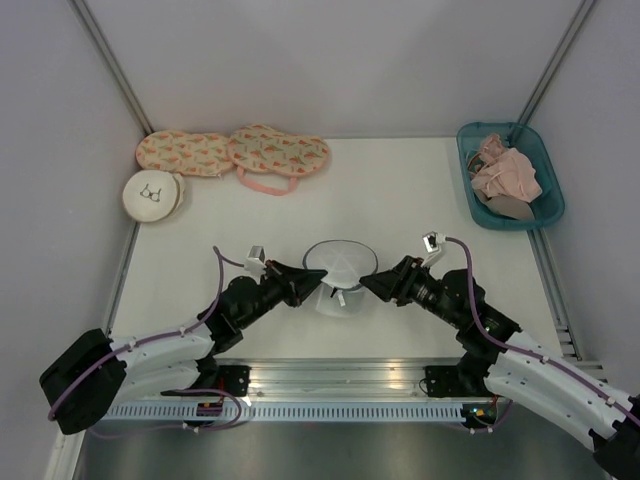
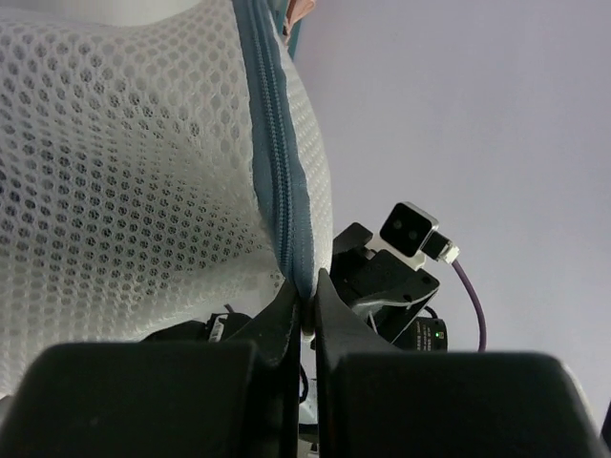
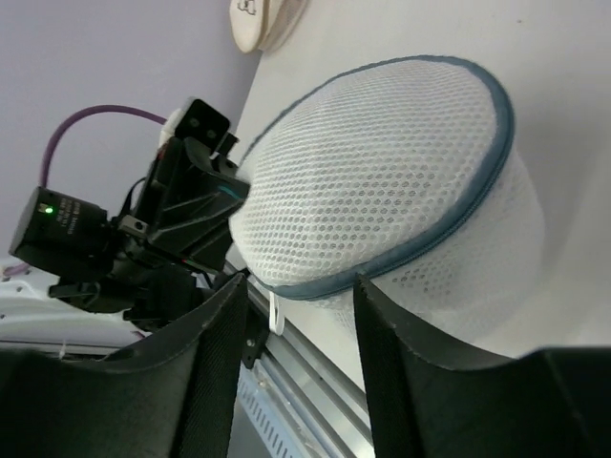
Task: Unzip the laundry bag and remove the bra
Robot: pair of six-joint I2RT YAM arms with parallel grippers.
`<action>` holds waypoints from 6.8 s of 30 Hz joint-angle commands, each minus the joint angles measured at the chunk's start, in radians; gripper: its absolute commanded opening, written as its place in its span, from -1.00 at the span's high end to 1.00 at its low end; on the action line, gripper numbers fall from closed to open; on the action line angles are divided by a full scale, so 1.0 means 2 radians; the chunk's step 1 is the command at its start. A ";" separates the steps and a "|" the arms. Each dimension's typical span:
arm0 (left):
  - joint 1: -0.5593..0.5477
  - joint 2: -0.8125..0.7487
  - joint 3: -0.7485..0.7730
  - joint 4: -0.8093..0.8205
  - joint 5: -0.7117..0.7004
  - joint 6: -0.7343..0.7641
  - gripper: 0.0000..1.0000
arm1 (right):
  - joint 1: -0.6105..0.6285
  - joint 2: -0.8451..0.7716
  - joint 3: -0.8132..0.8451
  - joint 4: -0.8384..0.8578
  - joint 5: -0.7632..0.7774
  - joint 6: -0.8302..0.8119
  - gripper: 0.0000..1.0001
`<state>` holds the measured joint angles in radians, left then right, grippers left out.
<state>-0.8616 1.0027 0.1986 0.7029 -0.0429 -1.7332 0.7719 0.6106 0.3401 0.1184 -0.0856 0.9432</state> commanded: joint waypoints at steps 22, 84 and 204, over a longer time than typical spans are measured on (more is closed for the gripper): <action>-0.048 -0.119 0.081 -0.282 -0.202 0.005 0.96 | 0.357 0.173 0.089 -0.023 0.435 -0.057 0.09; -0.077 -0.129 0.079 -0.260 -0.187 -0.036 0.96 | 0.327 0.301 0.022 0.315 0.459 0.004 0.27; -0.075 -0.353 0.196 -0.725 -0.014 0.251 -0.99 | 0.351 0.308 0.161 0.012 0.206 -0.001 0.99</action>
<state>-1.0115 0.3187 0.5957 -0.7357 -0.1051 -1.1461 1.4769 1.2579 0.6971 -0.0566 0.1116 0.8505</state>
